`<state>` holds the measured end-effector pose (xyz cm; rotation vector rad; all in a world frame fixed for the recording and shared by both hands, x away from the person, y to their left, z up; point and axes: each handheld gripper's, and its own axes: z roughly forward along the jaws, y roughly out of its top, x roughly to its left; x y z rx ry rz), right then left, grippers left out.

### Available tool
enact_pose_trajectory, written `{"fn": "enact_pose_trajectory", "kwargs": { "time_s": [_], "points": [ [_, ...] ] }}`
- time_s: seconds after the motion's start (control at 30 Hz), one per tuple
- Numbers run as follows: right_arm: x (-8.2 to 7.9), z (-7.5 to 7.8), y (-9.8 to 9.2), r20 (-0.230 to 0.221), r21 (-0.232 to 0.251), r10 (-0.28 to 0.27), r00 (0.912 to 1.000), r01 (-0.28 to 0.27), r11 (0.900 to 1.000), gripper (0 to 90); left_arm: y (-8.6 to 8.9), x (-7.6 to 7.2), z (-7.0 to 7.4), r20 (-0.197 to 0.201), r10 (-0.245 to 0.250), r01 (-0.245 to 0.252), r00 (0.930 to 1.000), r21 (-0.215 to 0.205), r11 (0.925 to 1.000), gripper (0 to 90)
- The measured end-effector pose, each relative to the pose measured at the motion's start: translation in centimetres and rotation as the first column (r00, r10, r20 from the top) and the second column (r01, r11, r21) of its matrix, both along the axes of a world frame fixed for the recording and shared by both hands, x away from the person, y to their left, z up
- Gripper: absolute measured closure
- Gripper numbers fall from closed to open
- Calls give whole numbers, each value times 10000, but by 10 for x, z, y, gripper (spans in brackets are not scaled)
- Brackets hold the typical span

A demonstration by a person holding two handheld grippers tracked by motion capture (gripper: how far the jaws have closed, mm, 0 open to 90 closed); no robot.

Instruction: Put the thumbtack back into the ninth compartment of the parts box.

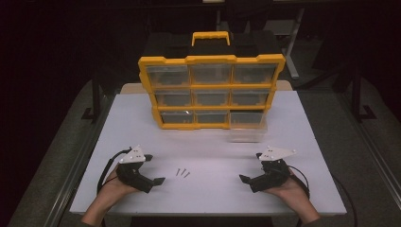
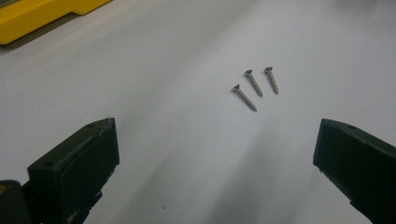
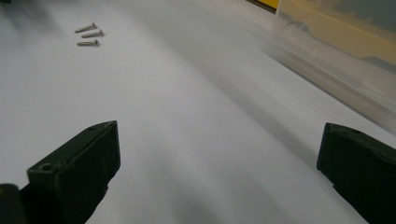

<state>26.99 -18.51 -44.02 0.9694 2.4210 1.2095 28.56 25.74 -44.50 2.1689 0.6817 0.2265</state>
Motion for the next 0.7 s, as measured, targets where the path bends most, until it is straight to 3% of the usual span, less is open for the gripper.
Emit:
{"fn": "enact_pose_trajectory", "kwargs": {
  "time_s": [0.7],
  "points": [
    [1,3,-1,87,343,20,10000,-23,9994,0,-6,2,-1,-261,88,-90,9996,-61,9999,0]
  ]
}}
